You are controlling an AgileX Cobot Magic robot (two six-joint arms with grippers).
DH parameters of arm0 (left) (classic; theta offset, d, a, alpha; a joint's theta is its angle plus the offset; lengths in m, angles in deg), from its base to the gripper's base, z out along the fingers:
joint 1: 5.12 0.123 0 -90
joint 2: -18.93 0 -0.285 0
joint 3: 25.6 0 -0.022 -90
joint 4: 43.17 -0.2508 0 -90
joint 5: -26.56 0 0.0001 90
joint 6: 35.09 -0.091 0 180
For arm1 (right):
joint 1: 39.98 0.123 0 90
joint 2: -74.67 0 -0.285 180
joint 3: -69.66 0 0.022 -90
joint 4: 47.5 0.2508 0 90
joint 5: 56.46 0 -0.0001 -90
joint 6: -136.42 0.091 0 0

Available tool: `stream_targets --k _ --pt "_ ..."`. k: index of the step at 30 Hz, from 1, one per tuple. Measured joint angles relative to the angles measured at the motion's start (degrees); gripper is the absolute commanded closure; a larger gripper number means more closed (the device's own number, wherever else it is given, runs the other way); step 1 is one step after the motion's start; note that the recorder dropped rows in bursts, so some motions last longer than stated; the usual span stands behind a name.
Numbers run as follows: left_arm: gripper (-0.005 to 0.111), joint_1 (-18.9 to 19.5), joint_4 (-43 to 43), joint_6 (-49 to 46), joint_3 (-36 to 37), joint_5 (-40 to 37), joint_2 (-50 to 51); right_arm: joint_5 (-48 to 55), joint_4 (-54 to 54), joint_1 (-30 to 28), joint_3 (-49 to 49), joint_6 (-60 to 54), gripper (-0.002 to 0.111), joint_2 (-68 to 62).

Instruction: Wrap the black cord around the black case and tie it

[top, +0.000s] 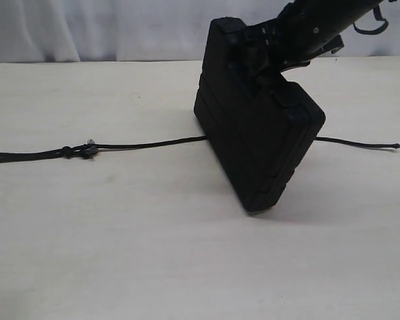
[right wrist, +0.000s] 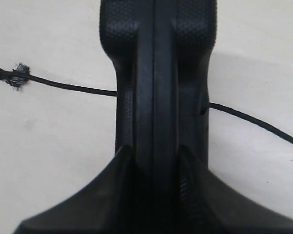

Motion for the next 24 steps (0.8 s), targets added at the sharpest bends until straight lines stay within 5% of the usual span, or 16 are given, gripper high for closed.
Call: stream_targets --k 24 --pt "0.107 0.0 0.0 0.0 0.0 0.0 0.0 -1.8 -11.0 3.7 -0.1 7.5 0.076 0.2"
